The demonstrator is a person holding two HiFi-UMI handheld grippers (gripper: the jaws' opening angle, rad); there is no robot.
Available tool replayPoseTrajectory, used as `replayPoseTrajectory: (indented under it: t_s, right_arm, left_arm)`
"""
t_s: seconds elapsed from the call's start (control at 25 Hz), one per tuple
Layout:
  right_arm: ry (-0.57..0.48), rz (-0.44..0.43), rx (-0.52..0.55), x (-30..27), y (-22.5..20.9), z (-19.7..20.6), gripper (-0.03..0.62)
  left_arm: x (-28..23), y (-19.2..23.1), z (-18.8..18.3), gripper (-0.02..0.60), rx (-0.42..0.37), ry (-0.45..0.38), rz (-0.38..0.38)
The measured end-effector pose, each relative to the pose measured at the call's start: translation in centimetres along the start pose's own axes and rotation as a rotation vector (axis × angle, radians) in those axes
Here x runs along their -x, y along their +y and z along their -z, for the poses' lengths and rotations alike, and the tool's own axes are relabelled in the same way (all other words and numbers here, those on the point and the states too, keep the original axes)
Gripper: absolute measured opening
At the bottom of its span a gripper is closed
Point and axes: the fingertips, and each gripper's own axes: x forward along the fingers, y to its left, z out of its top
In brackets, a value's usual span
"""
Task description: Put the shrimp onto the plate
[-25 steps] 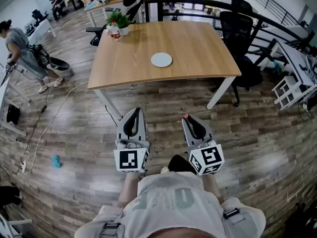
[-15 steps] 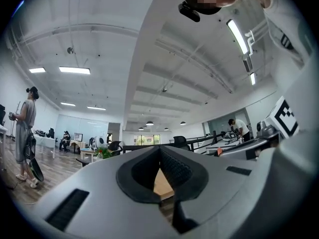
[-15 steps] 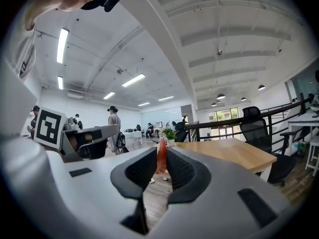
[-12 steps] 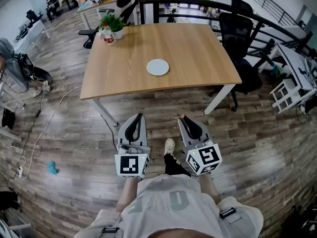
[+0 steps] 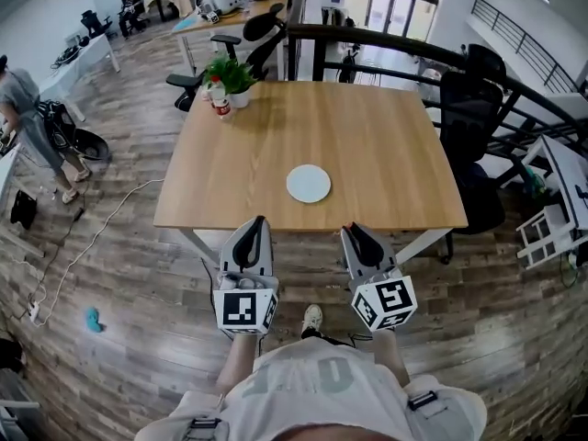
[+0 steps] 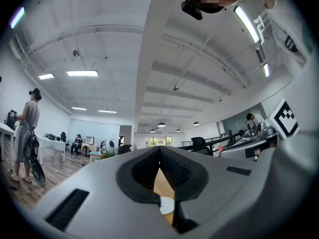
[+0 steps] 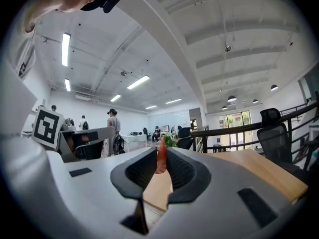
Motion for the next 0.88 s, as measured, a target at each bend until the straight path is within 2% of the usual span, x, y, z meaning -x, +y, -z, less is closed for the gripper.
replayPoseTrajectory:
  t_s: [0.24, 0.52, 0.68, 0.88]
  right_arm:
    - [0.018, -0.025, -0.005, -4.8, -5.1, -0.3, 0.063]
    - [0.075, -0.062, -0.064, -9.7, -7.1, 2.2, 0.063]
    - [0.090, -0.060, -0.056, -12.6, -8.6, 2.3, 0.063]
    - [0.066, -0.023, -0.028, -16.7, -11.3, 0.8, 0.063]
  left_arm:
    - [-7.0, 0.2, 0.6, 0.009, -0.021, 0.010, -0.013]
    - [-11.6, 1.7, 2.7, 0.008, -0.019, 0.052, -0.022]
    - [-15.3, 2.3, 4.2, 0.009, -0.001, 0.064, 0.006]
    - [-20.9, 3.8, 4.2, 0.009, -0.006, 0.021, 0.049]
